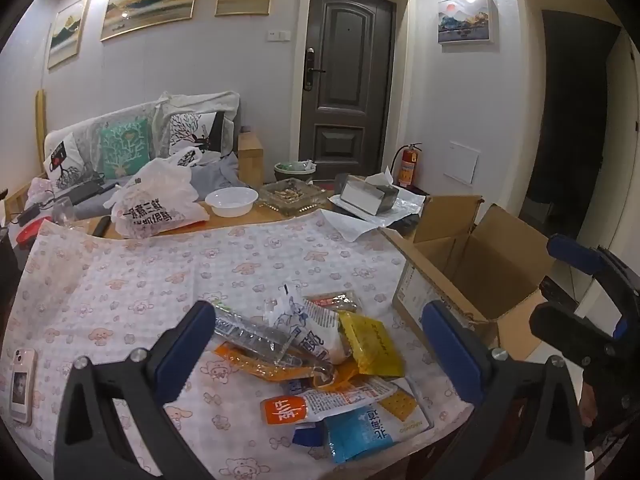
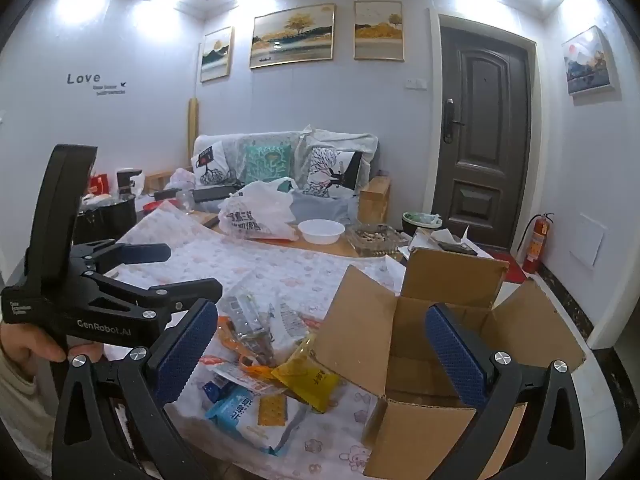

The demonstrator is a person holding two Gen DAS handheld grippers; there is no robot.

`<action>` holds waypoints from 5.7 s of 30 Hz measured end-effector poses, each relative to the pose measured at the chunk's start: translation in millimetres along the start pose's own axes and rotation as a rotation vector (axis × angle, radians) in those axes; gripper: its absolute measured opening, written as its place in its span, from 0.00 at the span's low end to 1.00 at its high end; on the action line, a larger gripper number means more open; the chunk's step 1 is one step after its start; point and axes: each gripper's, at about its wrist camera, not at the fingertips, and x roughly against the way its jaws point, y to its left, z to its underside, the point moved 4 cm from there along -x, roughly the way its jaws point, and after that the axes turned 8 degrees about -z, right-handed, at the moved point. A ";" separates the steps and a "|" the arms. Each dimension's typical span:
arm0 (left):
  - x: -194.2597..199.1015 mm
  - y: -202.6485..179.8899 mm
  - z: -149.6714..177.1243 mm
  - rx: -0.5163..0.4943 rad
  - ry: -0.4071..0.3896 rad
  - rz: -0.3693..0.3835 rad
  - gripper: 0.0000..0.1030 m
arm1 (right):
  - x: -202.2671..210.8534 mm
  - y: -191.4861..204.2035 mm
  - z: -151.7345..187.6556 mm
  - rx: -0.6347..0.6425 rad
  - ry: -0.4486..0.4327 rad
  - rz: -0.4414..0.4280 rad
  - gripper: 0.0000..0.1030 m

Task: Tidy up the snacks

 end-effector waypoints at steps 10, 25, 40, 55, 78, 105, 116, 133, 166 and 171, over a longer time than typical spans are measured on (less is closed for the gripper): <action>-1.6 -3.5 1.7 0.017 0.000 0.043 0.99 | -1.7 -5.3 6.5 -0.021 0.017 0.011 1.00; -12.3 -4.1 1.9 0.009 0.006 0.059 0.99 | 10.6 -13.2 9.4 -0.056 0.017 0.027 1.00; -15.1 -1.9 3.2 0.014 0.009 0.066 0.99 | 8.1 -15.6 11.4 -0.061 0.022 0.028 1.00; -15.4 5.2 5.6 0.028 0.013 0.072 0.99 | 3.6 -12.6 14.8 -0.064 0.041 0.037 1.00; -12.5 11.5 7.1 0.035 0.003 0.109 0.99 | 1.1 -10.1 14.9 -0.065 0.044 0.050 1.00; -59.3 71.5 57.8 0.000 0.170 0.271 0.99 | -103.4 43.5 116.7 -0.305 0.441 -0.066 0.68; -74.7 54.2 79.3 -0.024 0.239 0.345 0.99 | -120.4 43.3 117.3 -0.211 0.454 -0.009 0.76; -76.8 47.4 90.5 -0.032 0.282 0.348 0.99 | -132.4 45.1 122.2 -0.055 0.484 0.086 0.69; -90.4 31.1 101.1 -0.100 0.330 0.301 0.99 | -94.0 35.6 130.4 -0.092 0.370 0.287 0.79; -89.4 31.3 99.4 -0.096 0.324 0.304 0.99 | -89.9 30.6 133.1 -0.127 0.355 0.284 0.87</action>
